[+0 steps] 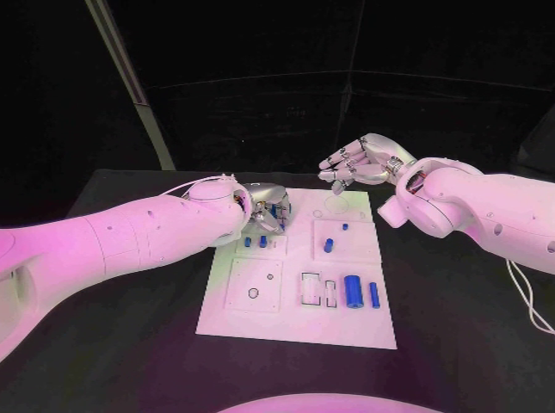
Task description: Assemble the parts on the task board
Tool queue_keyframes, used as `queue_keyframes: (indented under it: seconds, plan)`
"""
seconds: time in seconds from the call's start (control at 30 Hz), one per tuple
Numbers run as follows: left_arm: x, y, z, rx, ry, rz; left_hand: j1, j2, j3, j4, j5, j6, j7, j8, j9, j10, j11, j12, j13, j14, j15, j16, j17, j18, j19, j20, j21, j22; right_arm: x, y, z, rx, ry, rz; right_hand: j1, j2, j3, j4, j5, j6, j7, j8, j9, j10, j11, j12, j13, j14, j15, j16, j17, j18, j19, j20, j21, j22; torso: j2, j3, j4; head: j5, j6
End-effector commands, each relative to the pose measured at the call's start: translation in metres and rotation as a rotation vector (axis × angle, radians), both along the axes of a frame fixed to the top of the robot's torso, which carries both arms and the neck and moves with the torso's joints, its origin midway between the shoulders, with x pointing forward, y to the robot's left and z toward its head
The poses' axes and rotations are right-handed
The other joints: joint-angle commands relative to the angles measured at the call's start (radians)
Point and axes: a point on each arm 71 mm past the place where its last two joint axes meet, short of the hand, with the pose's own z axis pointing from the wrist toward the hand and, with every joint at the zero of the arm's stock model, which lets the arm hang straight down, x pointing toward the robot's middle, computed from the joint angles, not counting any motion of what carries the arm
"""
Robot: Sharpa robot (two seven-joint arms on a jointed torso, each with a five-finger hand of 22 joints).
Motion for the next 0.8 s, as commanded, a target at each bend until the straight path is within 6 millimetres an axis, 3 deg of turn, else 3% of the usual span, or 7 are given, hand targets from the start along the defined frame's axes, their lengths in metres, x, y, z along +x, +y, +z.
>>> queue_keyframes:
  seconds: [0.03, 0.37, 0.8]
  plan:
    - [0.0, -0.001, 0.002, -0.022, -0.024, -0.004, -0.001, 0.015, 0.007, 0.003, -0.002, 0.015, -0.002, 0.001, 0.002, 0.016, -0.001, -0.003, 0.002, 0.005, -0.006, 0.003, -0.006, -0.016, 0.007, -0.003, 0.009, 0.009, 0.0, 0.002, 0.001, 0.004, -0.005, 0.013, -0.004, 0.003, -0.004, -0.004, 0.006, -0.007, -0.001, -0.001, -0.001, -0.009, 0.0, 0.0, -0.001, -0.01, 0.0, -0.004, 0.0, 0.003, -0.005, 0.001, -0.003, -0.001, 0.0, -0.0002, 0.0005, 0.0, 0.0]
    - [-0.001, 0.002, 0.007, -0.087, -0.064, -0.014, -0.002, 0.018, 0.011, 0.005, -0.002, 0.028, -0.003, -0.002, 0.002, 0.032, -0.004, -0.011, 0.001, 0.004, -0.009, 0.0, -0.02, -0.018, 0.011, -0.006, 0.017, 0.021, 0.0, 0.002, 0.002, 0.004, -0.006, 0.015, -0.004, 0.003, -0.004, -0.004, 0.006, -0.007, -0.001, -0.001, -0.001, -0.009, 0.0, 0.0, -0.001, -0.01, 0.0, -0.004, 0.0, 0.003, -0.005, 0.001, -0.003, -0.001, -0.001, -0.0001, 0.0006, -0.002, 0.002]
    - [-0.008, 0.019, 0.019, -0.148, -0.077, -0.005, -0.003, 0.013, 0.016, 0.003, -0.002, 0.028, 0.0, -0.011, 0.0, 0.034, -0.002, -0.025, -0.001, 0.005, -0.008, 0.003, -0.017, -0.019, 0.012, -0.006, 0.02, 0.024, -0.001, 0.0, 0.002, 0.004, -0.008, 0.012, -0.004, 0.004, -0.004, -0.004, 0.006, -0.007, -0.001, -0.001, 0.0, -0.009, 0.0, 0.0, -0.001, -0.01, 0.0, -0.004, 0.0, 0.004, -0.005, 0.001, -0.004, -0.002, -0.001, 0.0, 0.0015, 0.0, 0.01]
